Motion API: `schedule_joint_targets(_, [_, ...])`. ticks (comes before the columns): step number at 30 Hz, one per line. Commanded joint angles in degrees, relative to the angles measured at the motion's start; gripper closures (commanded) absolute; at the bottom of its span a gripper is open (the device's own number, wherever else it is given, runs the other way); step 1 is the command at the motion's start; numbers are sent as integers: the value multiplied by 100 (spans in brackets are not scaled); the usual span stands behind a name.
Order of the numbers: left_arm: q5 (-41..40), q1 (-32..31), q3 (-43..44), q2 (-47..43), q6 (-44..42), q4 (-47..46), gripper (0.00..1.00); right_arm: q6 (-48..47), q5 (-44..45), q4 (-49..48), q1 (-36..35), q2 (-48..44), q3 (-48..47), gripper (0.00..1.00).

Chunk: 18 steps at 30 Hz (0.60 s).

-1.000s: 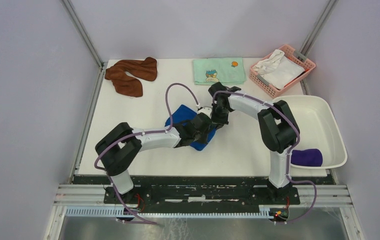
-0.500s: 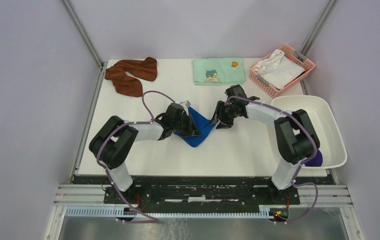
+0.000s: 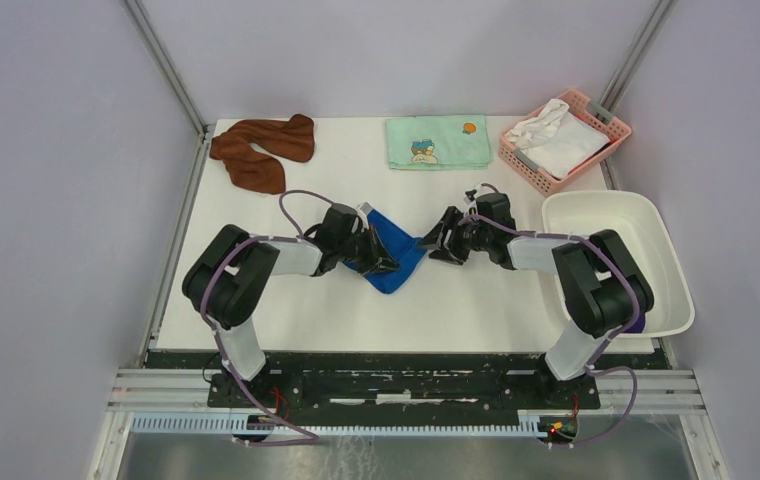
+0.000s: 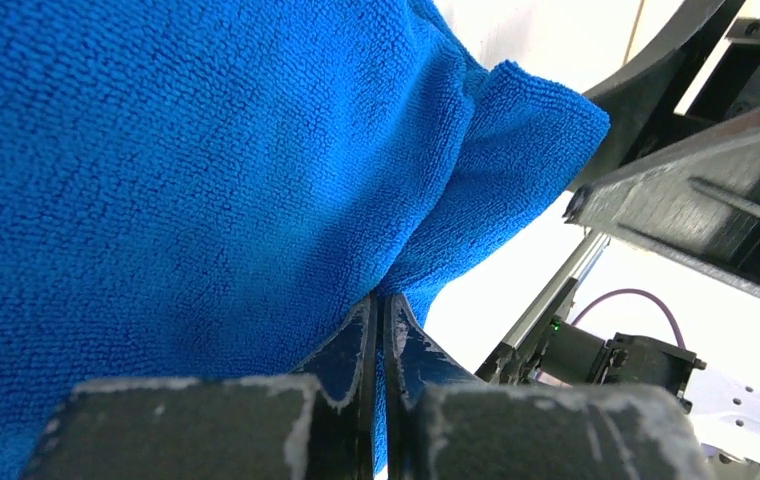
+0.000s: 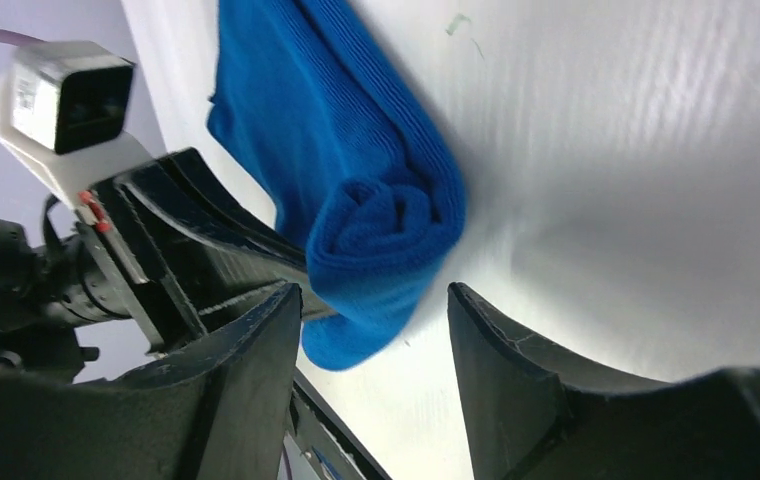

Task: Roll the towels
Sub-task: Roll the towel at the center of the board.

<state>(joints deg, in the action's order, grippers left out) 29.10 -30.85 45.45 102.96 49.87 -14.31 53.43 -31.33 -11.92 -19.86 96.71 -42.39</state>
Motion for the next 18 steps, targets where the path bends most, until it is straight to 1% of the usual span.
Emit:
schedule_joint_targets(1, [34,53,-23,178,181,188,97,368,-226,-1325,-18,322,-19,37])
schedule_joint_targets(13, [63,57,-13,203,252,205,97,370,21,-1235,-158,960,-88,40])
schedule_joint_targets(15, [69,57,-47,176,256,191,97,336,106,-1062,-225,1040,-186,41])
schedule_joint_targets(18, [28,61,-126,95,252,211,95,134,350,-414,-405,1096,-507,46])
